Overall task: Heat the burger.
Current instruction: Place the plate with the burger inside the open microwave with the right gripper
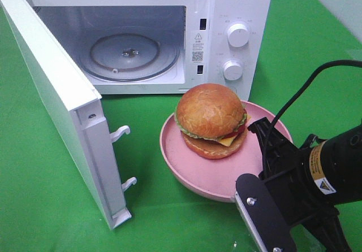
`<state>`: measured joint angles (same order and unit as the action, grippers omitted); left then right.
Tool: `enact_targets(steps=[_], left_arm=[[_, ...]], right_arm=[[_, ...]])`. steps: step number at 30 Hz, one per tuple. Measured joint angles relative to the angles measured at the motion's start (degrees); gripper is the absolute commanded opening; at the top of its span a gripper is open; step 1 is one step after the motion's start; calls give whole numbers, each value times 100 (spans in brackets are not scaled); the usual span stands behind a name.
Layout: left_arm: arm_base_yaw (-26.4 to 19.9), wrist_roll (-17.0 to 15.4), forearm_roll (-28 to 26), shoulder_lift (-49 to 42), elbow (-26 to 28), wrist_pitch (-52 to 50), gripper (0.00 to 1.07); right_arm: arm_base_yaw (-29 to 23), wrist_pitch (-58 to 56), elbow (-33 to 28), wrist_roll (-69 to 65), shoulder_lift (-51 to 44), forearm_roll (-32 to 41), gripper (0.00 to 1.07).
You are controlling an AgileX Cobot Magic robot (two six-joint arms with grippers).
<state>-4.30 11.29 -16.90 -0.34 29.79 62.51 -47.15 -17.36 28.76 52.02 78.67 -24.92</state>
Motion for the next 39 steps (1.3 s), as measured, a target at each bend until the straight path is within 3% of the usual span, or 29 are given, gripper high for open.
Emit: enact_targets(steps=[7, 20, 39], left_arm=[[0, 0, 0, 0, 0, 0, 96], [0, 0, 0, 0, 0, 0, 96], [0, 0, 0, 0, 0, 0, 96]], right_arm=[[441, 155, 229, 1679, 11, 1163, 0], [550, 52, 636, 3392, 17, 2309, 0], [556, -258, 1037, 3541, 40, 2252, 0]])
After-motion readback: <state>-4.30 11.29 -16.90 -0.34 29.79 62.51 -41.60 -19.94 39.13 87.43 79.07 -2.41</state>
